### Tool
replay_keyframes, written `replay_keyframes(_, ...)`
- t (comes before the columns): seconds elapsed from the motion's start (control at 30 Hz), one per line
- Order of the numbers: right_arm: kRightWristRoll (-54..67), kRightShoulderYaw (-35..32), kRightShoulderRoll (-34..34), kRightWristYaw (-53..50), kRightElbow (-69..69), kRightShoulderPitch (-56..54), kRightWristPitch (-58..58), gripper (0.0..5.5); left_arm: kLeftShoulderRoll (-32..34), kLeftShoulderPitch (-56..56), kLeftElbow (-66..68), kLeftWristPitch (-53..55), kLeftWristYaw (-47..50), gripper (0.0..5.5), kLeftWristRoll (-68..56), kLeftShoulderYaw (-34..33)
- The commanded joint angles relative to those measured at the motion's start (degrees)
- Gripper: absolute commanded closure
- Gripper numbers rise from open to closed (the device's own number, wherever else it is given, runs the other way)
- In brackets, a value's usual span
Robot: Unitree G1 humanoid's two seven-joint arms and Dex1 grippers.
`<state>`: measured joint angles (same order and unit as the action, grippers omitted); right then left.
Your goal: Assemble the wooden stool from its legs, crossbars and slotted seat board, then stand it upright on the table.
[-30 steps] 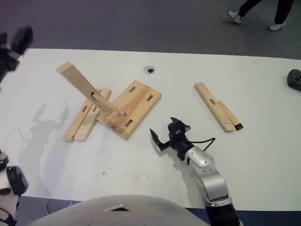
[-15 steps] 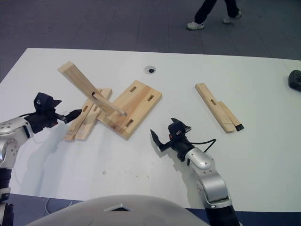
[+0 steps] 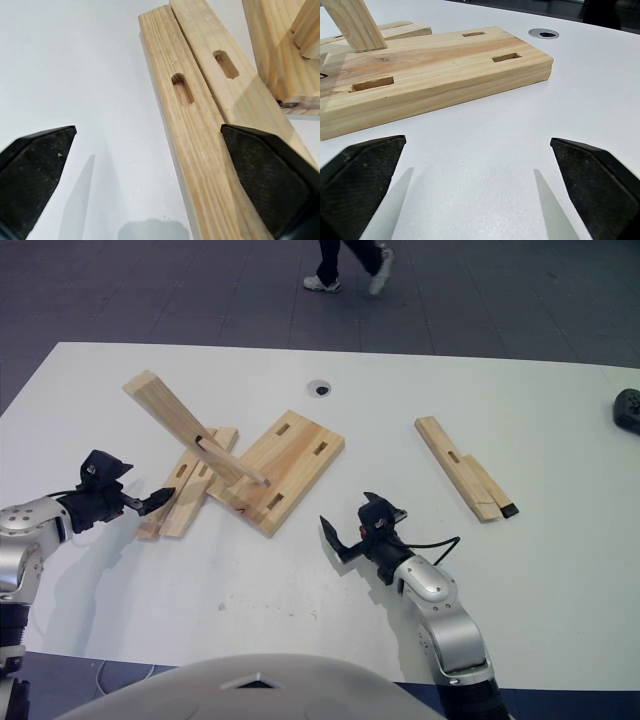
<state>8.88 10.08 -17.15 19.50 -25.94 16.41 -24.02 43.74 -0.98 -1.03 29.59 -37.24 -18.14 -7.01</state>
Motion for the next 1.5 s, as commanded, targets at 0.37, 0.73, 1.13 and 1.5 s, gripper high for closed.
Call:
replay_keyframes(0.37,-0.7,0.0,0.8,-0.5,-0.4,0.1,-0.1,0.1,0.9,1.4,2.5,-2.4,-1.9,0.11,5.6,2.1)
replay_keyframes(0.73,-1.0,0.2,1.4,-0.9,-0.7,0.4,-0.1,0.1,1.9,1.6,2.9,-1.7,-6.4,0.7,6.5,3.3)
replay_keyframes(1.13,-1.2,0.6,1.8,-1.6,-0.7,0.3,0.0,0.1,2.5,2.4,7.0,0.8,-9.7,2.69,6.4,5.3)
replay_keyframes(1.5,-0.9,-1.1,2.1,-2.2,0.3,-2.3,-0.1,0.1,-3.2,-5.7,10.4,-4.8,5.7,3.41,9.5,0.3)
